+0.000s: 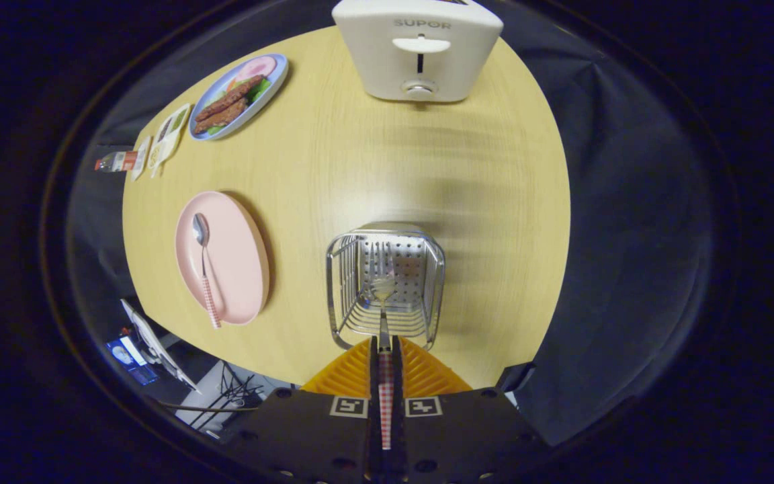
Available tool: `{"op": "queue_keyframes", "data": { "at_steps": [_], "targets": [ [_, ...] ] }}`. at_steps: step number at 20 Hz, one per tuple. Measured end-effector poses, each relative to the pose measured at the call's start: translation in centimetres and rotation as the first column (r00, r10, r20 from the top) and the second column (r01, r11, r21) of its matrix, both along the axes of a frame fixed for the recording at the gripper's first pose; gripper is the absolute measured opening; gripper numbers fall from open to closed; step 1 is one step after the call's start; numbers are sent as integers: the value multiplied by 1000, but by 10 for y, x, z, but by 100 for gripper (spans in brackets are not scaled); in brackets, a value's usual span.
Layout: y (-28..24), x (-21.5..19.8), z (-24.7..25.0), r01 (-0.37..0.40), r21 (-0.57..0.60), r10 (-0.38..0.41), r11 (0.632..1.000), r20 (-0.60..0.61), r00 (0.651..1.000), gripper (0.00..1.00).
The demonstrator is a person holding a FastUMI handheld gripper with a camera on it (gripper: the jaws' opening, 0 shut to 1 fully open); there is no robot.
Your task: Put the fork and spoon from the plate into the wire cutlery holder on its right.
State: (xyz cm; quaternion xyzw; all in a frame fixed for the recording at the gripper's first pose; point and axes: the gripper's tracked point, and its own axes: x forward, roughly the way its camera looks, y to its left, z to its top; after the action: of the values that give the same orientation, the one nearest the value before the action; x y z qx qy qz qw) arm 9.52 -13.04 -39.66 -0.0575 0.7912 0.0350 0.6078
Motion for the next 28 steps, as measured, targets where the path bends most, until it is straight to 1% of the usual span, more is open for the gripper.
{"op": "queue_keyframes", "data": {
  "at_steps": [4,6,7,11,13,14,16,18,19,20,22,23,24,27,28],
  "targets": [
    [5,4,1,-15,-12,15,1000,15,1000,5],
    [7,3,2,-18,-13,18,1000,15,1000,10],
    [7,3,3,-14,-16,14,1000,18,1000,10],
    [7,5,11,-13,-16,14,1000,75,997,9],
    [10,5,16,-13,-8,13,1000,111,994,14],
    [12,5,20,-13,-6,14,1000,128,992,19],
    [21,4,27,-14,6,12,1000,169,986,26],
    [36,3,37,-15,32,7,999,222,975,32],
    [44,3,41,-32,50,19,998,254,967,34],
    [52,4,46,-44,61,25,997,287,958,36],
    [72,6,56,-69,88,31,994,380,925,38],
    [81,7,60,-81,100,31,992,423,906,38],
    [92,8,65,-96,109,32,989,479,877,38],
    [122,8,77,-150,129,42,980,603,796,47],
    [132,6,79,-158,135,38,978,630,775,57]
  ]
}}
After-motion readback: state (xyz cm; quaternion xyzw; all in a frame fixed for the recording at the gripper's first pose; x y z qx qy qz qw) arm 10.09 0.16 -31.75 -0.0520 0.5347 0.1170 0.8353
